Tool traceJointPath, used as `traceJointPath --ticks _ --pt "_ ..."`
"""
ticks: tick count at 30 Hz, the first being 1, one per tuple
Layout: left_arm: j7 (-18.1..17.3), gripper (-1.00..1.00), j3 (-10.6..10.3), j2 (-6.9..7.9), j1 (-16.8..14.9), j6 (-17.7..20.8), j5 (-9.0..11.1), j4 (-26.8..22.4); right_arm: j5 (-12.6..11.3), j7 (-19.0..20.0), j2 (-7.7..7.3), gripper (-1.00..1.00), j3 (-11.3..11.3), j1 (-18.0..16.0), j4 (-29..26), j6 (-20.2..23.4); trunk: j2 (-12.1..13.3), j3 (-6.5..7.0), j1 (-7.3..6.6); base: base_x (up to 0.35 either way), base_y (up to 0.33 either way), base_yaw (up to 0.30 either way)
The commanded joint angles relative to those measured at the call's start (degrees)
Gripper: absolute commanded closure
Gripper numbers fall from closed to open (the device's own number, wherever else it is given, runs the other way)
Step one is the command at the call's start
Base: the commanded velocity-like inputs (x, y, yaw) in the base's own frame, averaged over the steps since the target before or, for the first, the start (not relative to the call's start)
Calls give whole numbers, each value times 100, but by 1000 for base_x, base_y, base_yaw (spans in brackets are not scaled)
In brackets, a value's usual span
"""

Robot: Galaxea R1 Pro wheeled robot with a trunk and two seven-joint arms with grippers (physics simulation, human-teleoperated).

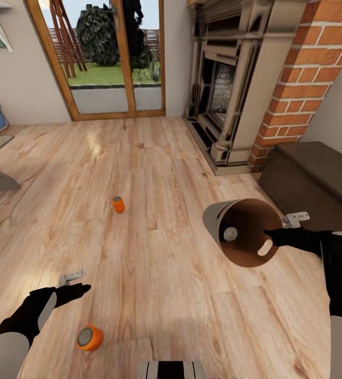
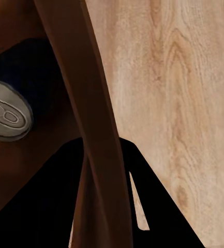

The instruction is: Put the three can of soda from the living room inside the tash can in the kitchen.

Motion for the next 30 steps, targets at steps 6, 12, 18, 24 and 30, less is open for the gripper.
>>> traceJointPath --ticks 6,12,18,24,30 --pt "7 -100 -21 -18 1 0 -5 1 150 39 -80 100 9 -418 23 519 -9 -134 15 0 0 0" --pt "9 -100 -57 -46 8 -3 -8 1 500 90 -191 100 17 -795 30 841 -17 -267 30 0 0 0" --pt "18 -100 -289 -66 14 0 -4 1 567 98 -263 100 20 -923 51 904 -25 -400 46 0 0 0" --pt "382 -100 -568 -352 15 29 -10 22 611 86 -275 100 213 -1040 58 940 -33 -532 61 0 0 0" --pt "602 -100 -664 -398 9 19 4 138 620 83 -278 100 277 -1057 61 944 -39 -643 74 0 0 0"
